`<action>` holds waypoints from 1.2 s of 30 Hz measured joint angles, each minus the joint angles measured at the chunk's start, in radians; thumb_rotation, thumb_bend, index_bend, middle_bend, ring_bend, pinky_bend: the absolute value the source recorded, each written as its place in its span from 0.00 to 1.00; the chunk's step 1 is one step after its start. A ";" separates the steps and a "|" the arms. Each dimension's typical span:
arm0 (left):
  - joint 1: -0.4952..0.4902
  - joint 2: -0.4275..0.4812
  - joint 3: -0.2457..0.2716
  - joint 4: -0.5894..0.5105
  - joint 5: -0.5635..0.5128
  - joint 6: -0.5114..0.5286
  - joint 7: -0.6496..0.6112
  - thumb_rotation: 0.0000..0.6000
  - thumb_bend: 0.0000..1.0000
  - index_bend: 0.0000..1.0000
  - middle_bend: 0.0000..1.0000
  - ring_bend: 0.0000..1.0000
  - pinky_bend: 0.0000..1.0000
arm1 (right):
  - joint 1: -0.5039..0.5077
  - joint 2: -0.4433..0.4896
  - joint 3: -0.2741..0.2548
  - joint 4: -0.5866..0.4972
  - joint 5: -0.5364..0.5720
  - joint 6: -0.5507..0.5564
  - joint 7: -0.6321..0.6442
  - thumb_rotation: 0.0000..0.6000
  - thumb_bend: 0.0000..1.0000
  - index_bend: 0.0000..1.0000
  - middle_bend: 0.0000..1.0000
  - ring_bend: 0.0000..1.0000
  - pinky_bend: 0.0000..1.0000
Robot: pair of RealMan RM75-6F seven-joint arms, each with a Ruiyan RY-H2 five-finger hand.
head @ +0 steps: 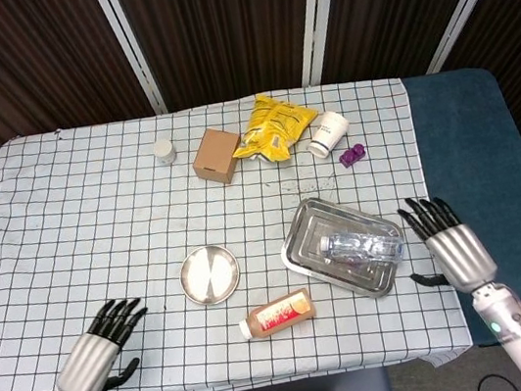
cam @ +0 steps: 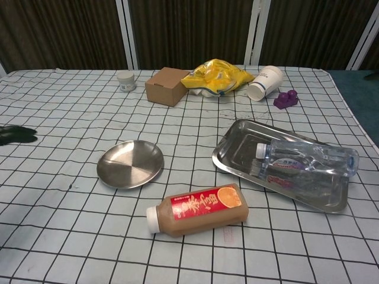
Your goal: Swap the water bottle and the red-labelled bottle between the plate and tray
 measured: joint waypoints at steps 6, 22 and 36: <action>-0.111 -0.060 0.005 -0.129 0.050 -0.159 0.034 1.00 0.36 0.00 0.00 0.00 0.10 | -0.170 0.014 -0.045 0.101 -0.096 0.205 0.168 1.00 0.16 0.00 0.00 0.00 0.14; -0.344 -0.397 -0.207 -0.121 -0.181 -0.497 0.216 1.00 0.34 0.00 0.00 0.00 0.15 | -0.238 0.106 -0.028 0.130 -0.150 0.188 0.402 1.00 0.16 0.00 0.00 0.00 0.13; -0.401 -0.502 -0.257 -0.043 -0.469 -0.589 0.430 1.00 0.32 0.00 0.02 0.11 0.25 | -0.233 0.136 -0.007 0.124 -0.159 0.115 0.488 1.00 0.15 0.00 0.00 0.00 0.12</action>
